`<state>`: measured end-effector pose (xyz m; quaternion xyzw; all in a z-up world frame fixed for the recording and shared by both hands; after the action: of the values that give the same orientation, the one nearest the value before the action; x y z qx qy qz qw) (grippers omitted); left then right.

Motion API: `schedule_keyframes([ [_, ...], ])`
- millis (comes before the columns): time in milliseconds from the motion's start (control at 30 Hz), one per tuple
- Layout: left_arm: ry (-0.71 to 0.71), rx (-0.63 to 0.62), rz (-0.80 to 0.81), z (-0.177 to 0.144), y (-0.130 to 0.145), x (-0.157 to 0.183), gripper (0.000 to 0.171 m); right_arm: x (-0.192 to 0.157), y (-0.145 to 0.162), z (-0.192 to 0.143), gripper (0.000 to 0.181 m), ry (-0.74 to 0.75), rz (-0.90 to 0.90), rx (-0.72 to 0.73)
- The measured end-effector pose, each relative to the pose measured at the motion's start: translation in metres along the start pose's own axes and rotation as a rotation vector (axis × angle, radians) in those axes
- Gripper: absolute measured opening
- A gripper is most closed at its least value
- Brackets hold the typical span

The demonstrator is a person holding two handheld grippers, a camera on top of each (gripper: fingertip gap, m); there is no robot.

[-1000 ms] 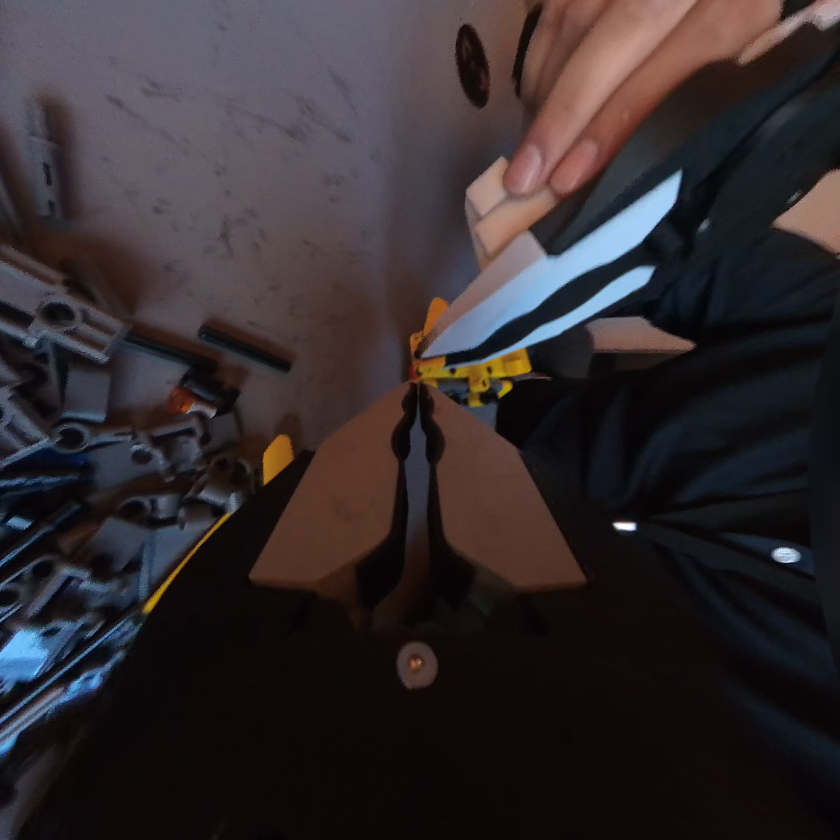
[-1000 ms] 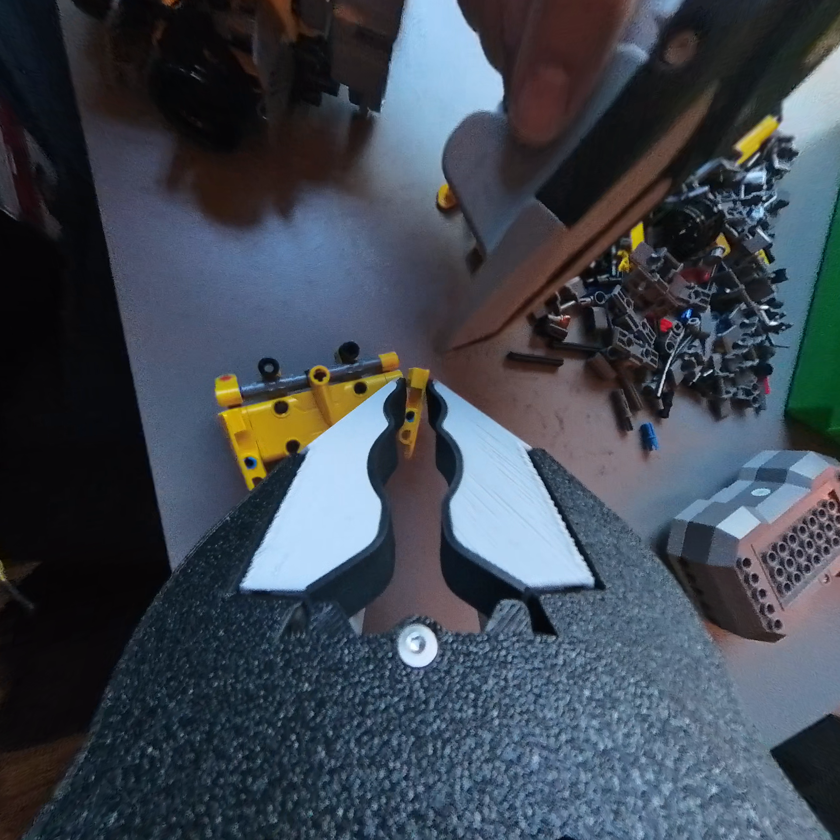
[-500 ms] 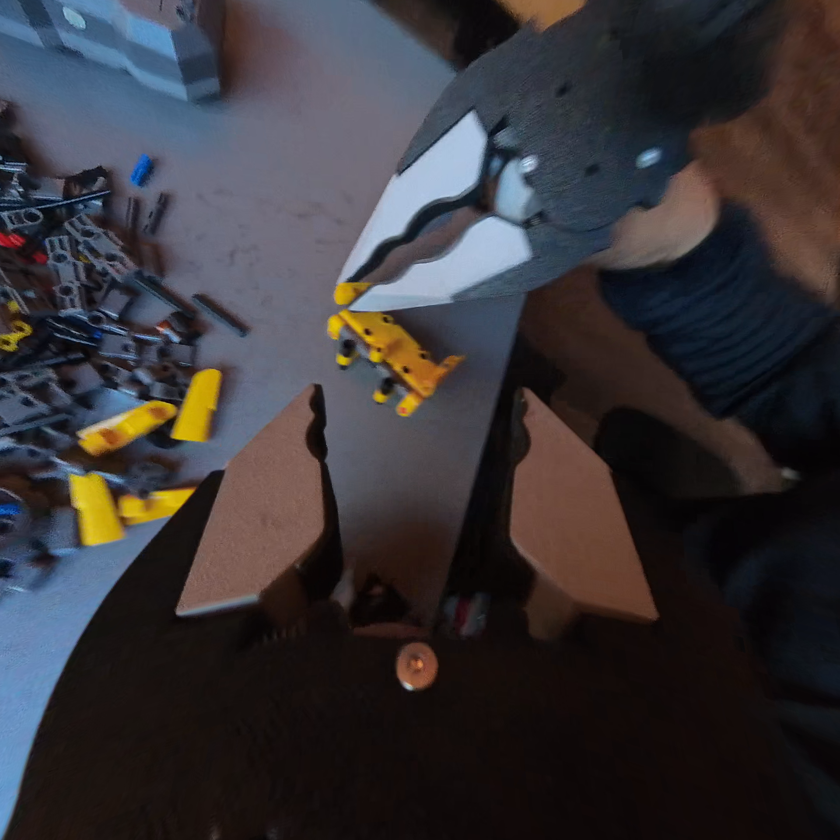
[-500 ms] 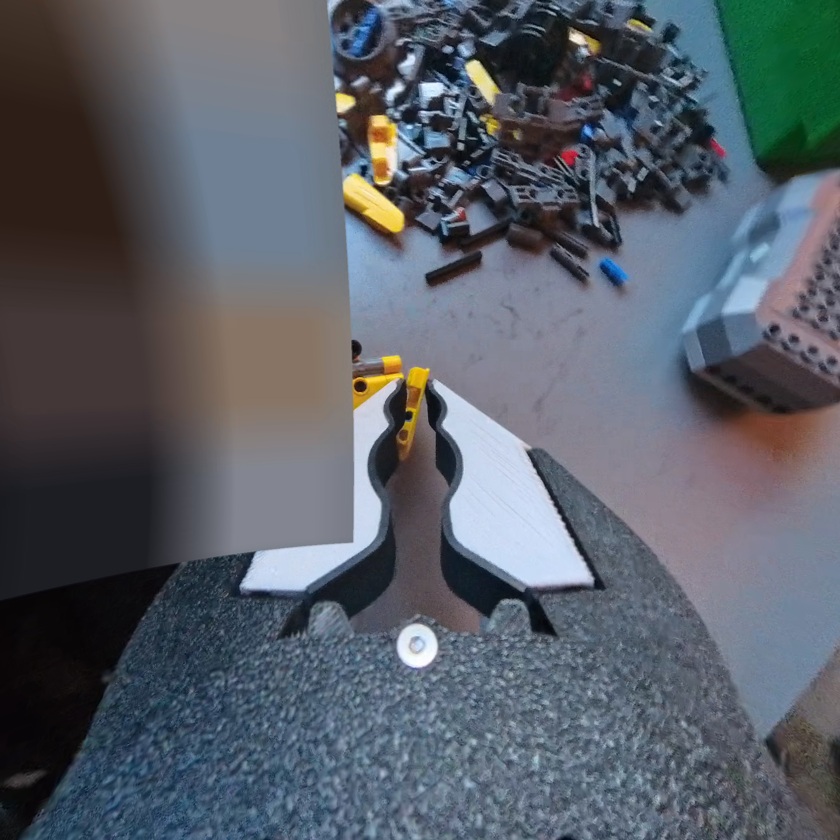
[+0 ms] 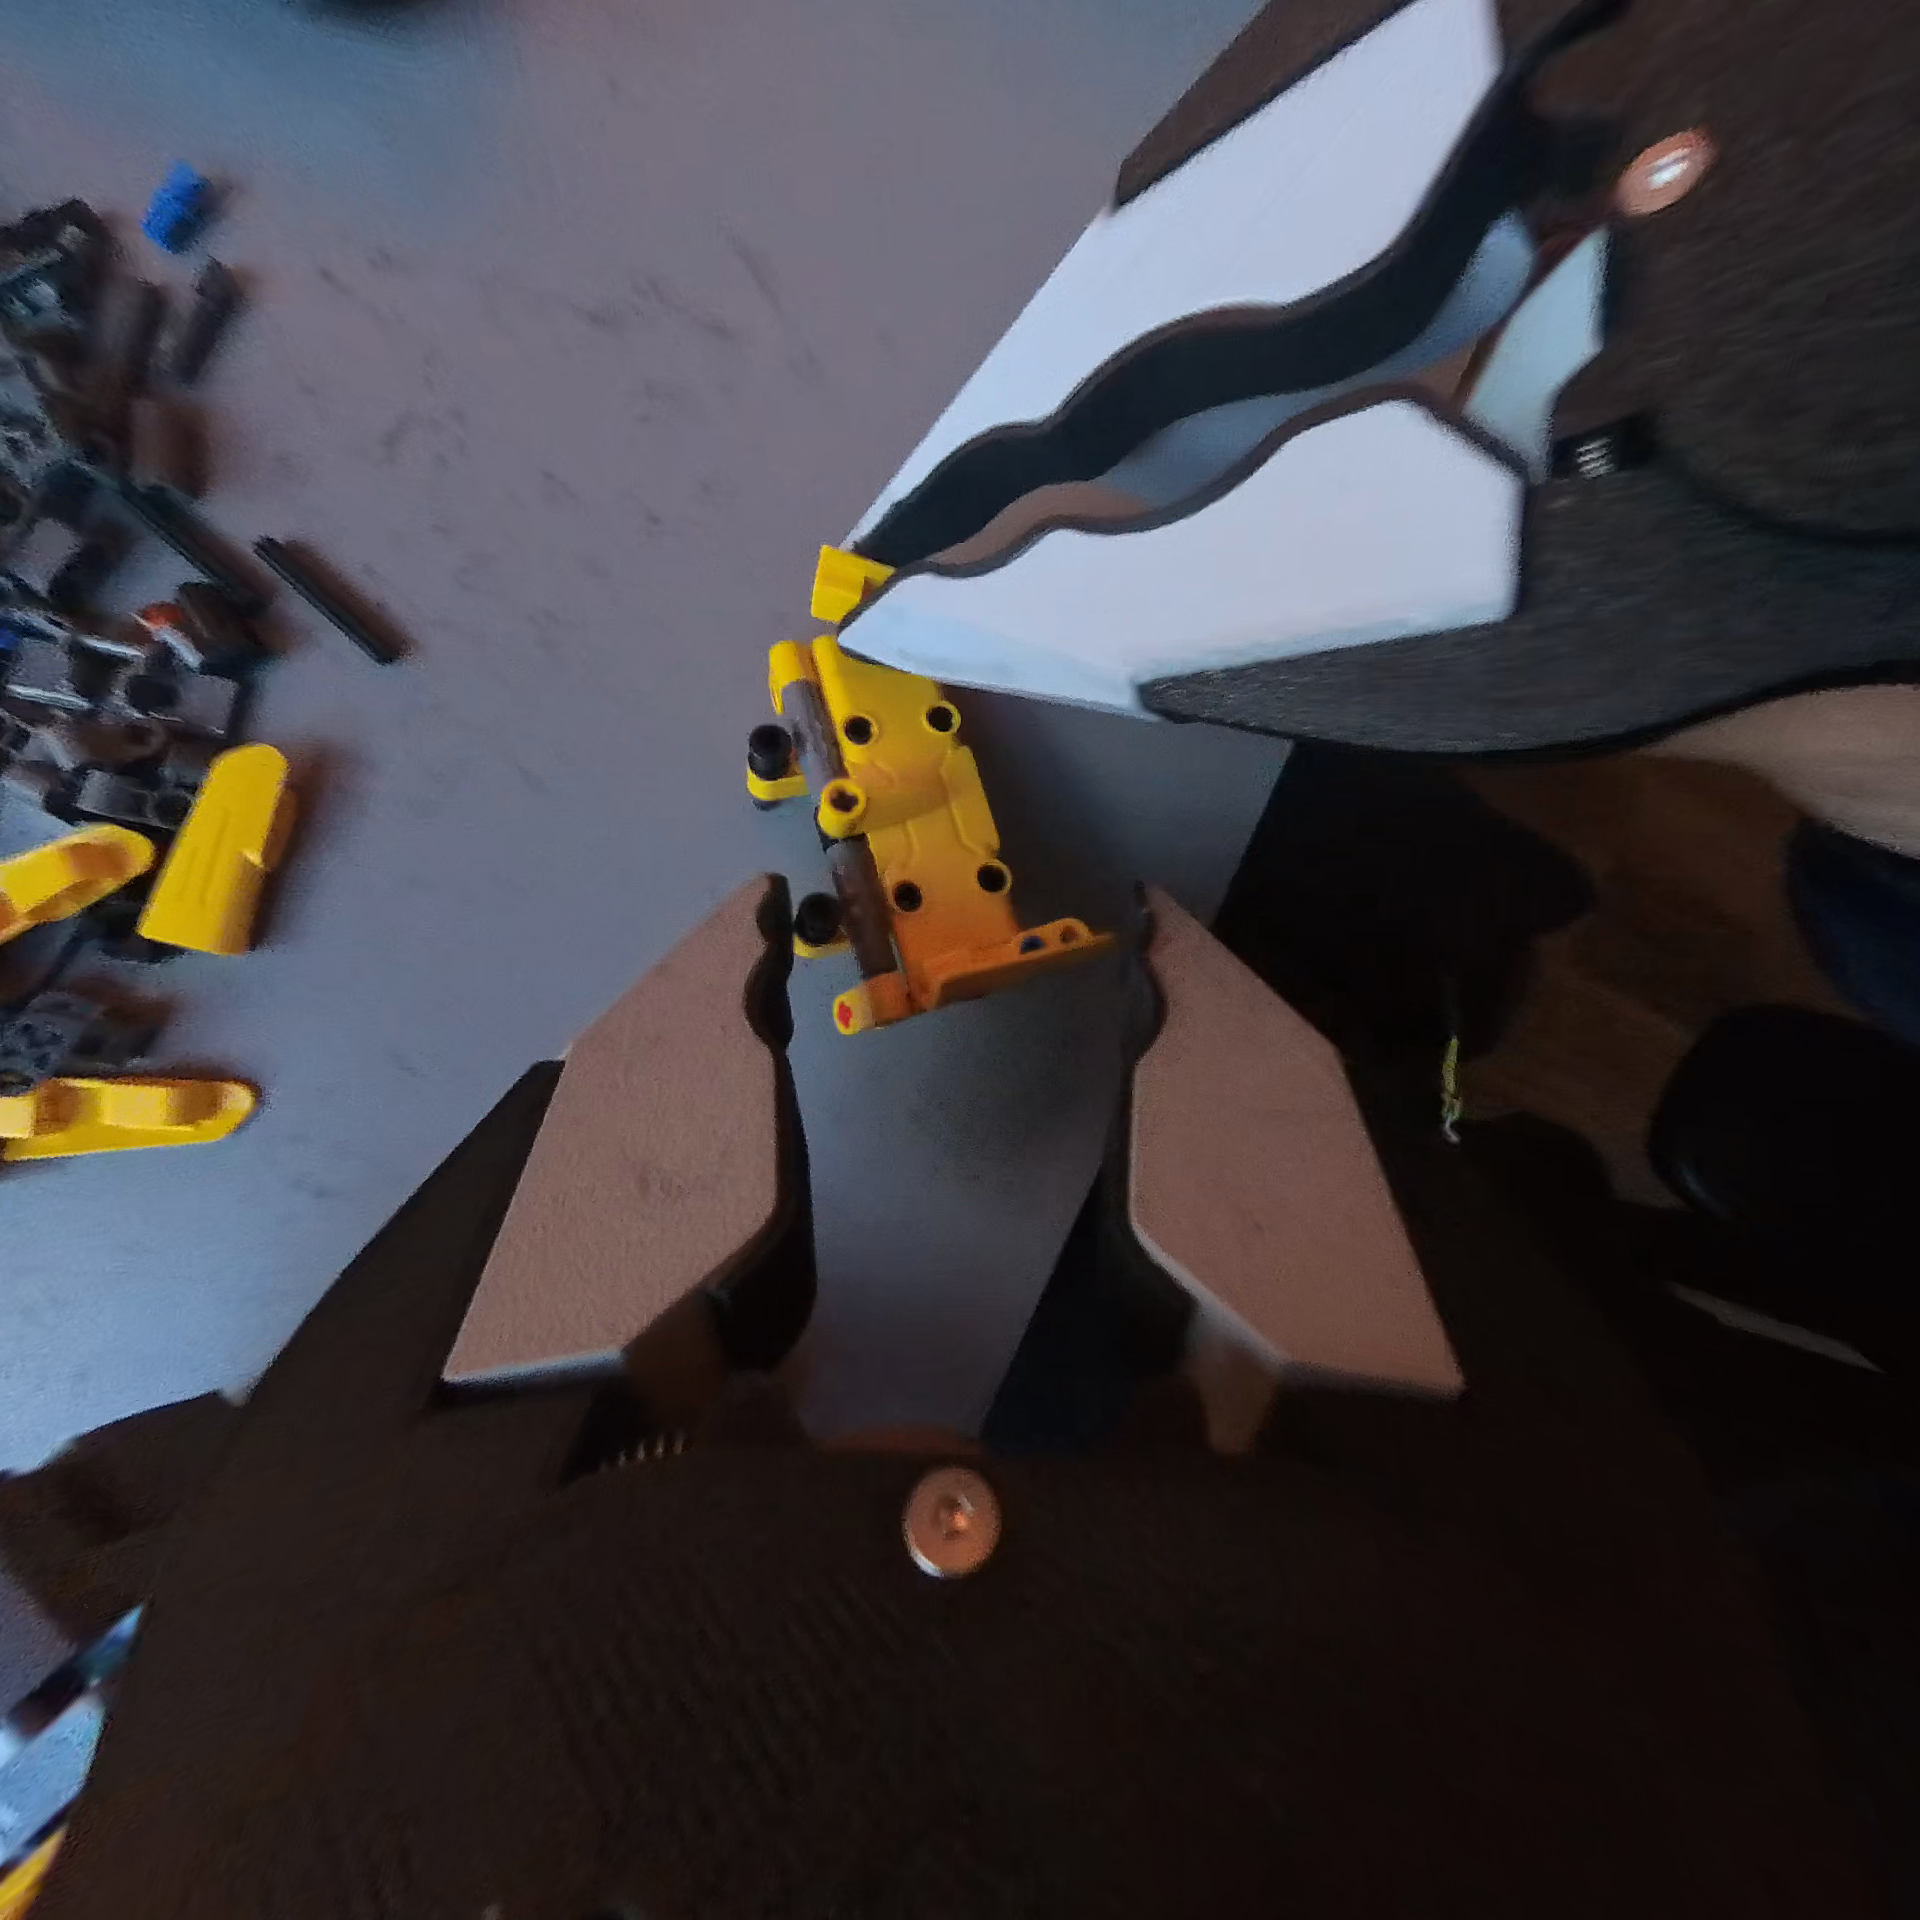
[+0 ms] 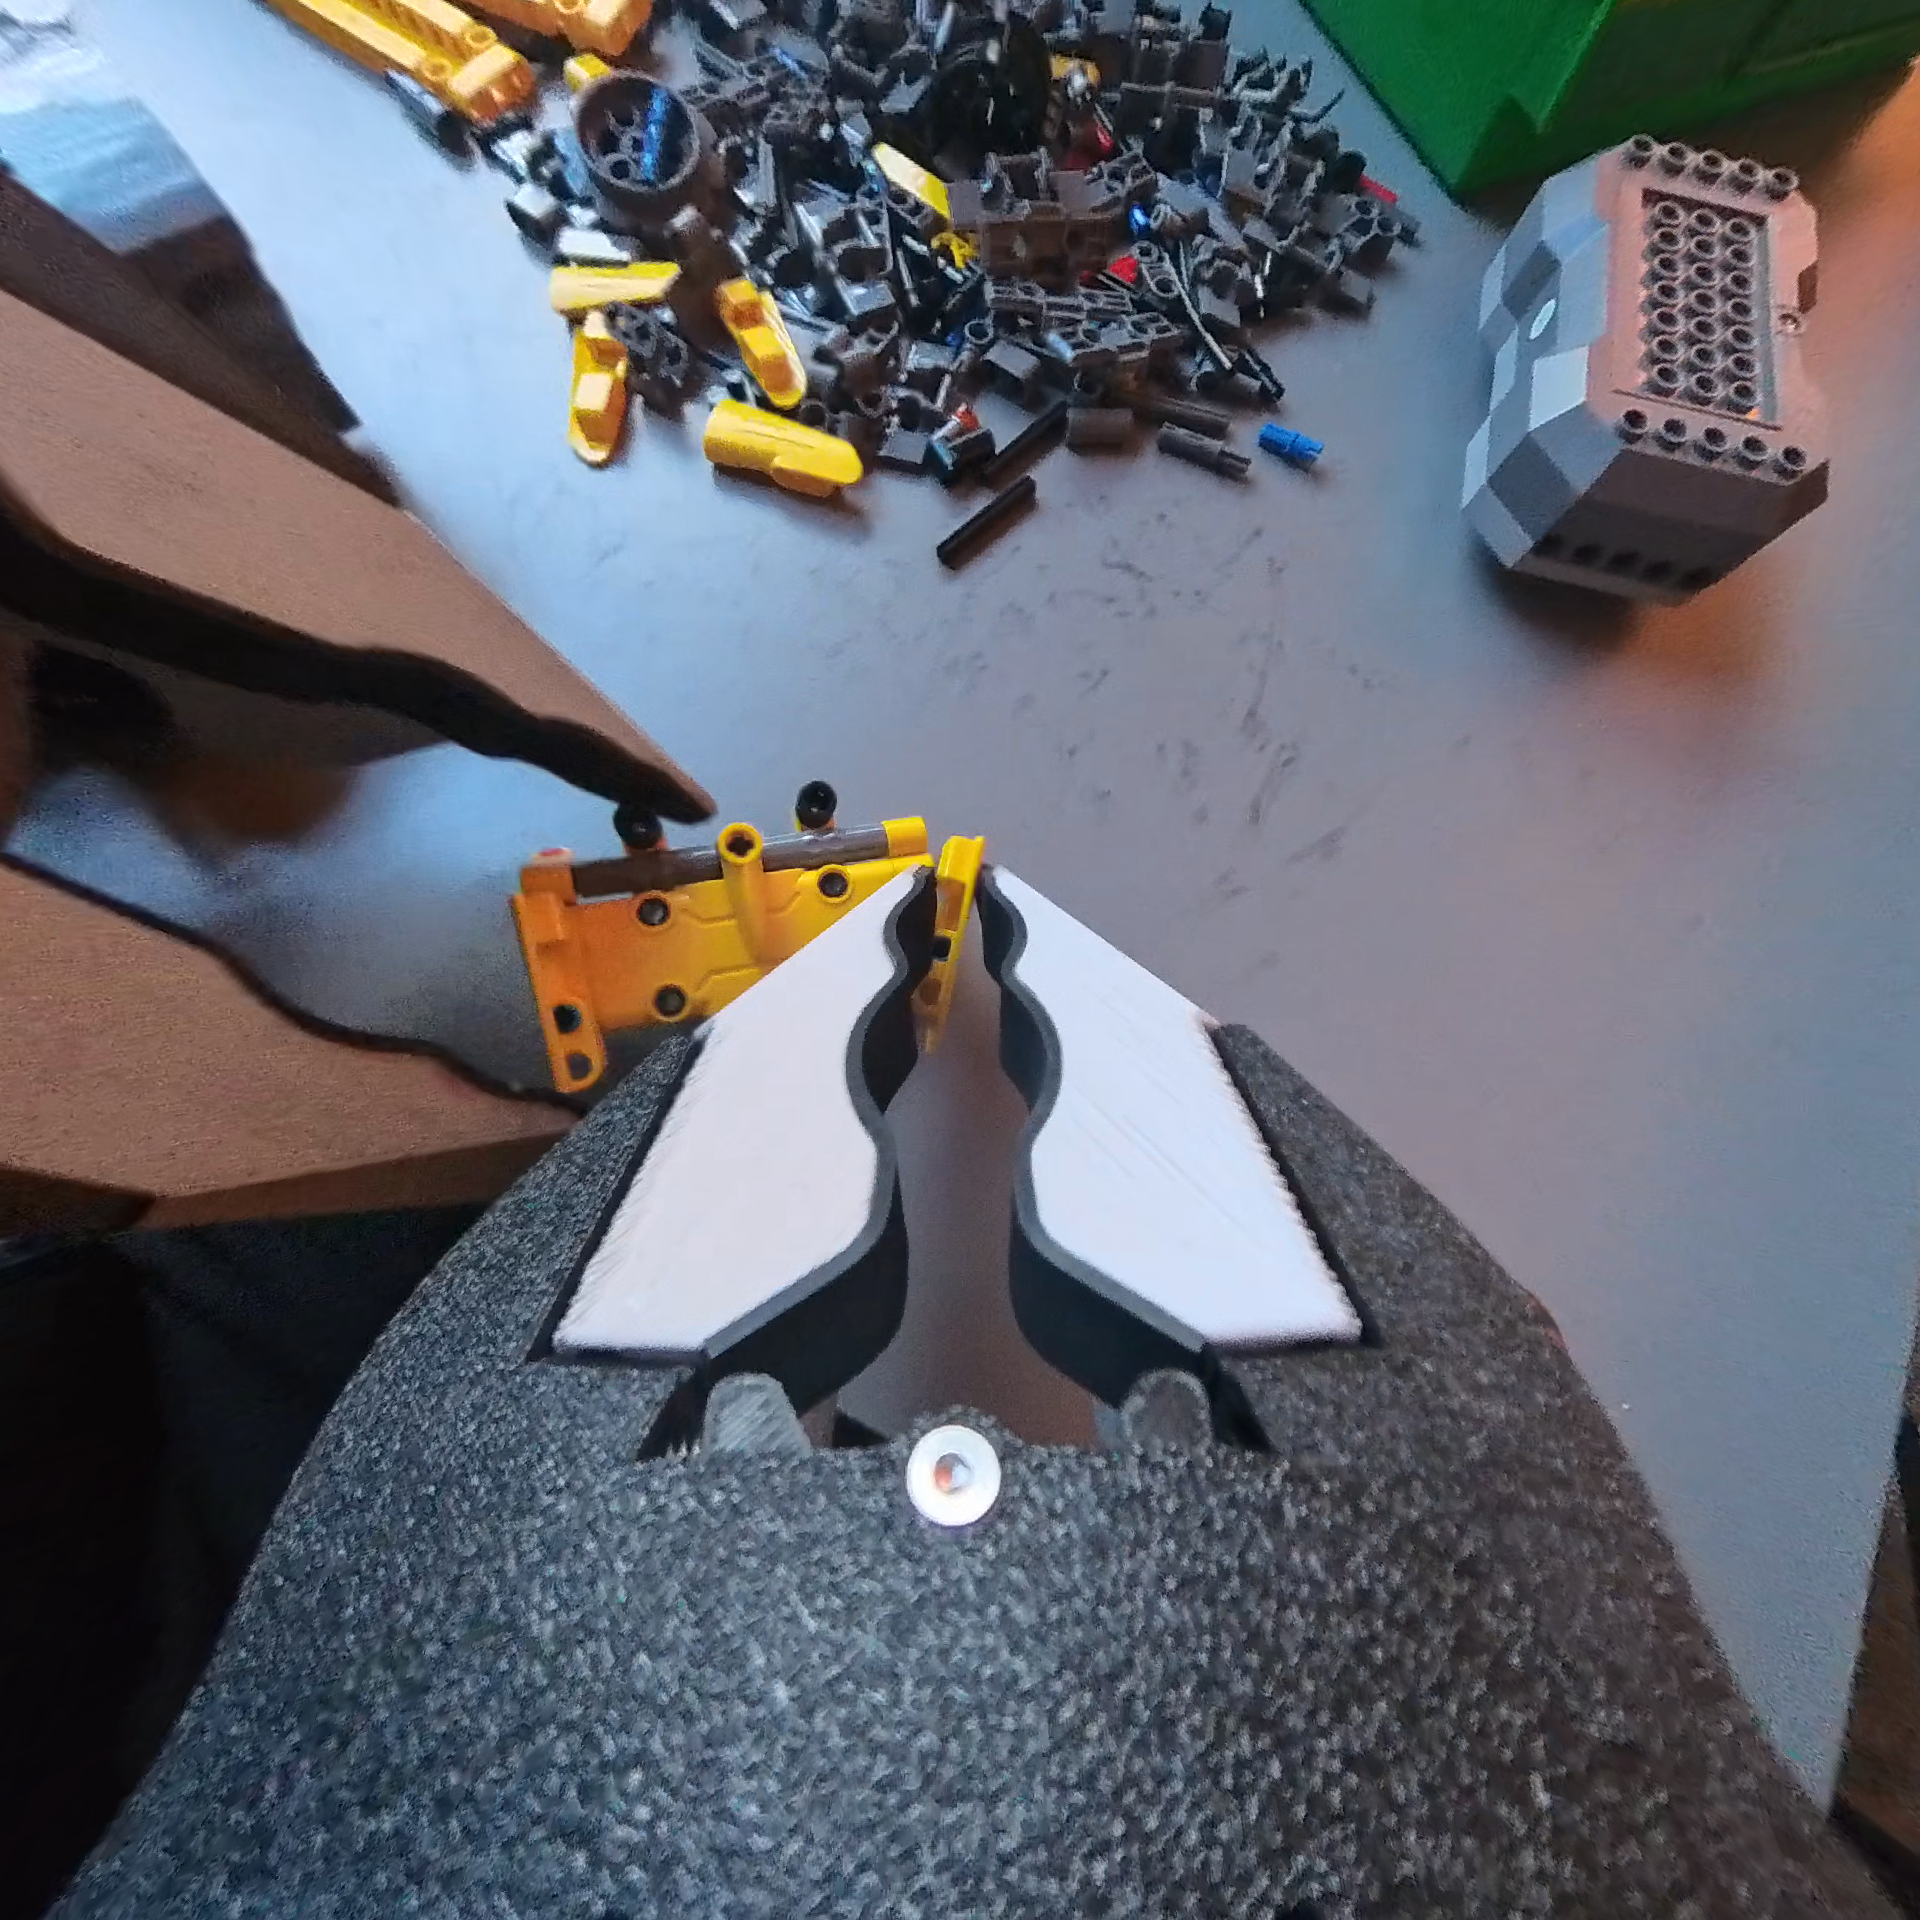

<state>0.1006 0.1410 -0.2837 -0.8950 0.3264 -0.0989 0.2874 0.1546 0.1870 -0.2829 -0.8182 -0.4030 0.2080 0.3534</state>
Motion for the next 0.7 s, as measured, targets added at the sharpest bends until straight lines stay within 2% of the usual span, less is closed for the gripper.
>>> schedule_keyframes([
  [100,-0.005,-0.009,0.019,0.003,0.008,-0.001,0.053,-0.01,0.001,-0.007,0.007,-0.013,-0.053,0.027],
  [167,0.009,-0.011,0.029,0.002,0.01,-0.005,0.039,-0.014,0.005,-0.009,0.008,-0.004,-0.132,0.006],
  [300,0.037,-0.027,0.044,0.003,0.009,-0.005,0.039,-0.015,0.006,-0.01,0.007,0.004,-0.193,0.012],
  [467,0.06,-0.055,0.102,0.004,0.007,-0.005,0.039,-0.02,0.007,-0.012,0.007,0.006,-0.379,-0.01],
  [600,0.035,-0.047,0.124,0.005,0.004,-0.007,0.039,-0.016,0.007,-0.011,0.011,-0.079,-0.194,0.02],
  [700,0.021,-0.034,0.139,0.005,0.004,-0.007,0.039,-0.016,0.009,-0.012,0.015,-0.084,-0.164,0.031],
])
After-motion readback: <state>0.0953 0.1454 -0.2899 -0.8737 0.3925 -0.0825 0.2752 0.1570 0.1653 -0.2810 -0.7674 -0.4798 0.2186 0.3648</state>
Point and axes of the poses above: each gripper's, where its closed fingertips meet, z out along the fingers, y out of its underside, x = y × z across the jaws, the point moved 4 cm from there along -z, back along the fingers, and after that the axes turned 8 degrees about -y, right-handed, at the moved point
